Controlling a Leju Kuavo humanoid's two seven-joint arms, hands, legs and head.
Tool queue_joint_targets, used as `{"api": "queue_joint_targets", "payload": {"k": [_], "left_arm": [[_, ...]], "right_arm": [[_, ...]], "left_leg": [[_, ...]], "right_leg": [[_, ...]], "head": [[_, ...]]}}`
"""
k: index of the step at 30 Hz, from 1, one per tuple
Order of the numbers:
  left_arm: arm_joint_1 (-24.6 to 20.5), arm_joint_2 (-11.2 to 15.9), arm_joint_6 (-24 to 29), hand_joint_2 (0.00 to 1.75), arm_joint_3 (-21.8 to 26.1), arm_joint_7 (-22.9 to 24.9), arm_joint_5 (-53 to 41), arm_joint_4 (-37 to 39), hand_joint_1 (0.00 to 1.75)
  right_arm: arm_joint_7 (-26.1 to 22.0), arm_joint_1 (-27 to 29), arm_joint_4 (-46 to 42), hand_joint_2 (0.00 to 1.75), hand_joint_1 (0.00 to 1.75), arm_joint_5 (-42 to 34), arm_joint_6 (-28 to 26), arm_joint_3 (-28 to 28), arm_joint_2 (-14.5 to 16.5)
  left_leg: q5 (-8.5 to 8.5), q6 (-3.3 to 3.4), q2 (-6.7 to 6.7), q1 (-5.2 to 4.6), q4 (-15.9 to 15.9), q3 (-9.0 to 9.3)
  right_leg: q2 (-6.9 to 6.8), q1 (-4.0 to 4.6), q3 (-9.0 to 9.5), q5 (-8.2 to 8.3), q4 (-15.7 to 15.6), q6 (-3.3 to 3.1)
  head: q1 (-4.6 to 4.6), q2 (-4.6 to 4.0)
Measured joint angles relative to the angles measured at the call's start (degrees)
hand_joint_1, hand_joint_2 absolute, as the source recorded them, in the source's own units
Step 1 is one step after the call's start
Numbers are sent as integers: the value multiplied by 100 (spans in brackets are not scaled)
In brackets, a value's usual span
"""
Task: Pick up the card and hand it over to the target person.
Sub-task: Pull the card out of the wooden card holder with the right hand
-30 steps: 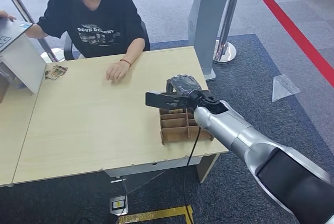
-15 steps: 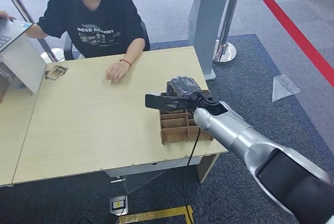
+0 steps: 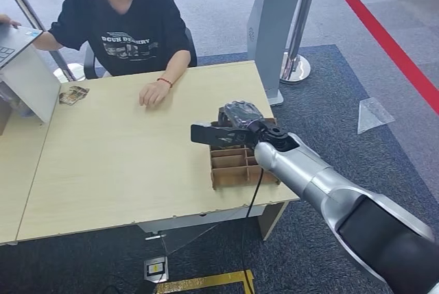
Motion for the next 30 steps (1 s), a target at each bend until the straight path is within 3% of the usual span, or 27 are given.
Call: {"api": "queue_joint_targets", "payload": {"k": [30], "left_arm": [[23, -22, -24, 175, -13, -16, -1, -9, 0]], "right_arm": [[73, -12, 157, 175, 91, -28, 77, 34, 20]], "left_leg": [[-1, 2, -3, 0, 0, 5]], "right_leg": [[-3, 0, 6, -2, -1, 0]], "head": [[0, 0]]}}
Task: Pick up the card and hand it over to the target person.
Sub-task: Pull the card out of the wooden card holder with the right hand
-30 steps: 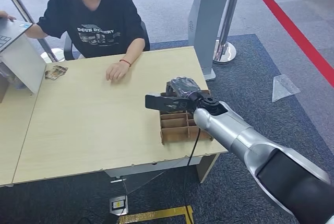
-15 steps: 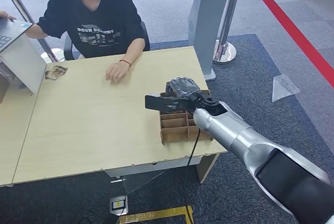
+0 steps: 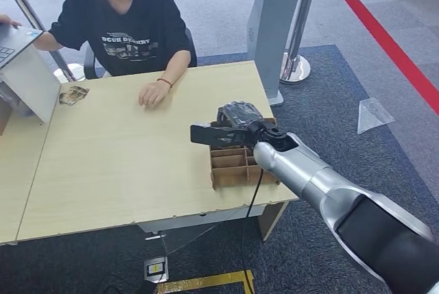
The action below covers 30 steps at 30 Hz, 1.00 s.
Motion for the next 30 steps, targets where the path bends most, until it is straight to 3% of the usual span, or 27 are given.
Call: {"api": "queue_joint_targets", "payload": {"k": [17, 25, 30], "left_arm": [[-47, -20, -37, 175, -4, 49, 14, 5, 0], [-61, -30, -36, 175, -12, 34, 12, 5, 0], [-62, -43, -34, 175, -17, 38, 13, 7, 0]], "right_arm": [[31, -56, 257, 175, 95, 51, -3, 84, 89], [146, -47, 295, 175, 79, 140, -5, 163, 100], [241, -14, 263, 175, 88, 169, -5, 189, 111]], "left_leg": [[2, -1, 1, 0, -2, 0], [3, -1, 0, 0, -2, 2], [3, -1, 0, 0, -3, 3]], "right_leg": [[2, 0, -1, 2, 0, 0], [0, 0, 1, 2, -2, -1], [0, 0, 2, 3, -3, -1]], "head": [[0, 0], [0, 0], [0, 0]]}}
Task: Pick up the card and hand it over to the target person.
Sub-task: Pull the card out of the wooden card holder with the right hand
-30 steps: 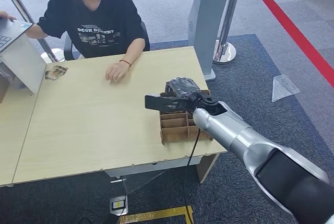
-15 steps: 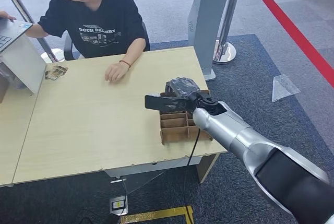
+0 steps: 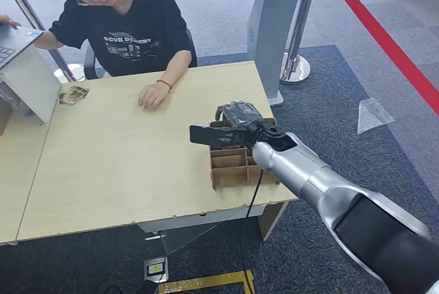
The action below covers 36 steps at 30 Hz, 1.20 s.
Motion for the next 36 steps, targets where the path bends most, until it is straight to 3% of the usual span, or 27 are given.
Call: {"api": "queue_joint_targets", "payload": {"k": [10, 16, 20, 36], "left_arm": [[-5, -2, -3, 175, -2, 2, 8, -1, 0], [-9, -2, 8, 175, 1, -4, 17, 0, 0], [-10, -2, 18, 175, 5, -1, 25, 1, 0], [-8, -19, 40, 175, 33, -11, 62, 2, 0]], "right_arm": [[155, 101, -103, 175, 106, 74, -1, 58, -30], [265, 135, -155, 175, 98, 155, 14, 112, -26], [360, 104, -199, 175, 104, 249, 35, 167, -13], [649, 26, -293, 175, 79, 565, 178, 332, -8]], "left_leg": [[0, 0, -3, 1, -1, 2], [1, 0, -5, 2, -3, 4], [-1, 1, -4, 2, 0, 5], [1, 0, -2, 0, 1, 4]], "right_leg": [[-3, 1, 4, -1, -2, 0], [-5, 2, 6, 0, -5, 0], [-5, 2, 7, -2, -3, 0], [-2, 0, 5, 1, 0, 0]], "head": [[0, 0], [0, 0], [0, 0], [0, 0]]}}
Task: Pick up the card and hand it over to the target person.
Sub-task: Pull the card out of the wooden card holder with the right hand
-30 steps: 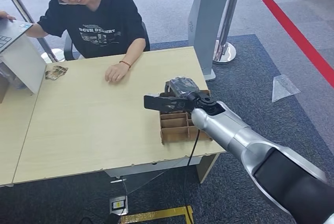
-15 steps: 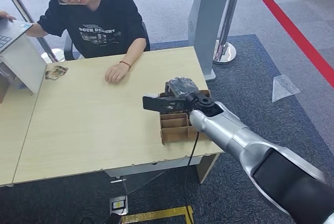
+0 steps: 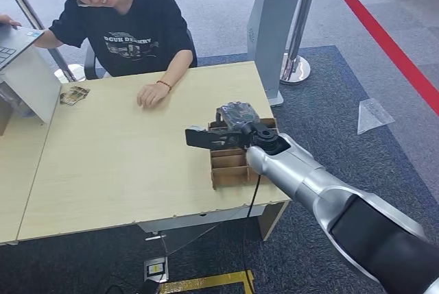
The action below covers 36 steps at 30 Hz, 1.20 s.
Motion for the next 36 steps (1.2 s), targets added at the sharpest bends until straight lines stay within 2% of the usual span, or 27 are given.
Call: {"api": "queue_joint_targets", "payload": {"k": [2, 5, 7, 10, 12, 13, 15, 17, 20, 23, 26, 30, 33, 36], "left_arm": [[2, 0, 6, 175, 6, -3, 7, 1, 0], [7, 1, 27, 175, 23, -5, 27, 3, 0], [12, 1, 49, 175, 34, -6, 43, 2, 0], [20, 1, 74, 175, 48, -4, 60, 0, 0], [24, 1, 86, 175, 52, -7, 67, -2, 0], [25, 0, 88, 175, 52, -8, 69, -2, 0], [25, 0, 89, 175, 50, -8, 69, -2, 0], [24, -1, 89, 175, 48, -5, 69, -2, 0], [24, 0, 109, 175, 67, -13, 94, -1, 0], [25, 0, 141, 175, 89, -29, 121, -1, 0], [22, 0, 153, 175, 93, -35, 130, -2, 0], [17, 0, 151, 175, 89, -36, 129, -2, 0], [10, -1, 131, 175, 69, -37, 114, -2, 0], [1, 3, 104, 175, 42, -38, 92, 0, 0]], "right_arm": [[13, 1, -3, 175, 83, 24, 8, 9, 8], [63, -29, -16, 175, 101, 118, 18, 51, 36], [124, -46, -50, 175, 107, 205, 29, 83, 47], [254, -55, -132, 175, 98, 348, 91, 137, 49], [333, -35, -234, 175, 102, 439, 134, 154, 35], [353, -23, -279, 175, 111, 471, 144, 156, 25], [394, -14, -344, 175, 148, 539, 165, 179, 7], [409, -6, -414, 175, 171, 564, 168, 170, -11], [483, -1, -581, 175, 161, 698, 236, 152, -55], [578, -15, -713, 175, 159, 908, 328, 189, -93], [629, -3, -821, 175, 161, 1019, 399, 181, -125], [644, 7, -885, 175, 175, 1074, 439, 172, -155], [613, -12, -958, 175, 175, 1129, 454, 175, -208], [389, -77, -1012, 175, 175, 1124, 514, 177, -272]], "left_leg": [[-1, 1, -1, 0, 0, 2], [1, -1, 0, 1, -1, 0], [-1, 0, 1, 0, 0, 1], [-3, 1, 2, 0, 3, 2], [0, 0, 3, 0, 1, -1], [-2, 1, 3, 0, 1, 1], [-2, 1, 1, 0, 1, 2], [-1, 0, 0, 0, 0, 1], [-1, 0, 0, 0, 2, -1], [0, 0, -2, 0, 1, -3], [1, -1, -1, 0, 2, -7], [0, 0, -6, 0, 1, -4], [2, -2, -6, 0, 2, -10], [6, -3, -9, 0, -2, -11]], "right_leg": [[-1, 0, 3, -1, 0, 0], [0, 1, 0, 1, -1, 0], [1, 0, 1, 0, 0, 0], [1, 0, 2, -2, 2, 0], [3, 0, -1, 0, 1, 0], [2, 0, 1, -2, 2, 0], [0, 0, 2, -2, 1, 0], [-1, 0, 2, -1, 0, 0], [-1, 0, 0, -1, 1, 1], [-3, 0, -2, -1, 2, 0], [0, 0, -7, 0, 2, 0], [-5, 0, -3, -3, 1, 1], [-5, 0, -9, -1, 1, 1], [-6, 0, -11, 3, -3, 2]], "head": [[0, 0], [0, 0], [0, 0], [0, 0], [0, 0], [0, 0], [0, 0], [0, 0], [0, 0], [0, 0], [0, 0], [0, 0], [0, 0], [0, 0]]}}
